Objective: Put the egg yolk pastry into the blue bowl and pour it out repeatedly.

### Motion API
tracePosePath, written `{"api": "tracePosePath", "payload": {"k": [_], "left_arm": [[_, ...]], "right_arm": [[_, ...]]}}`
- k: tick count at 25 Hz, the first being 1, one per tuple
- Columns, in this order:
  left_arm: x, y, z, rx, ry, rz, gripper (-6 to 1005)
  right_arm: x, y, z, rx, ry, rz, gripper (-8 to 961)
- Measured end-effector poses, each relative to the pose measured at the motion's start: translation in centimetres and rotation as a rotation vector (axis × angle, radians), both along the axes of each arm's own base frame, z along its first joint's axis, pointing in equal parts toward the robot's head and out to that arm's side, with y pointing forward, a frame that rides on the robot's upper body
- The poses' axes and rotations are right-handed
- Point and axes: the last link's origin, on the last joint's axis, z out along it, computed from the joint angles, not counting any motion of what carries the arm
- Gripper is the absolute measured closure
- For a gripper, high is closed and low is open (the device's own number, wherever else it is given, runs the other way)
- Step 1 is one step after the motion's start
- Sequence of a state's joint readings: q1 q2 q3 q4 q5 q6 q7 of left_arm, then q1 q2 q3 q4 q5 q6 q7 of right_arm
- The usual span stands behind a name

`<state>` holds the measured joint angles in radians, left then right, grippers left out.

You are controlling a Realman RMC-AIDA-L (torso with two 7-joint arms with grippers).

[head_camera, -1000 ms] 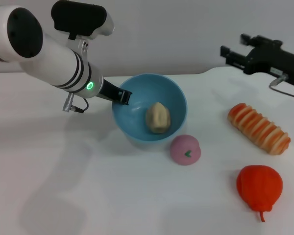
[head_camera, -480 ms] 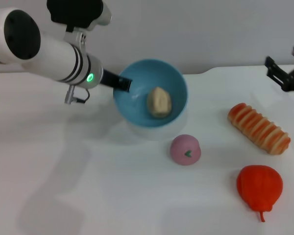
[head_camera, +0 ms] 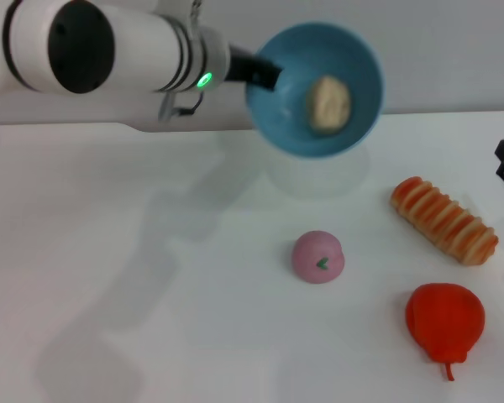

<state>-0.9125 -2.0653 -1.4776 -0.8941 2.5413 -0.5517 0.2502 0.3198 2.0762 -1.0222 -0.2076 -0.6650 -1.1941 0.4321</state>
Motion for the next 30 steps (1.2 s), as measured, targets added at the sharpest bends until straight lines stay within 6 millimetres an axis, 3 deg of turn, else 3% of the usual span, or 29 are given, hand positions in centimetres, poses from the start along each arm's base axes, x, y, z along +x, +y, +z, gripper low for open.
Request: {"api": "tracePosePath", "payload": {"k": [6,15,21,30], "left_arm": [[3.5,-0.1,-0.6,0.033,0.025,-0.159,1000],[6.9,0.1,-0.7,0.119,0.043,-0.351,999],[8.3,0.0,-1.2,0.133,0.127,-0.451,999],[10.4,-1.6,-2.1,0.198,0.062,-0.653,1000]], "right_arm": [[0.5,-1.1,-1.1,-0.029,0.021,-0.022,224],[0.6,-1.4,-1.5,-0.040,0.028,-0.031,224],[0.6,-1.6,-1.9,-0.053,0.036,-0.040,224],[0.7,-1.7,-2.1,-0.057,0.042,-0.045,224]]}}
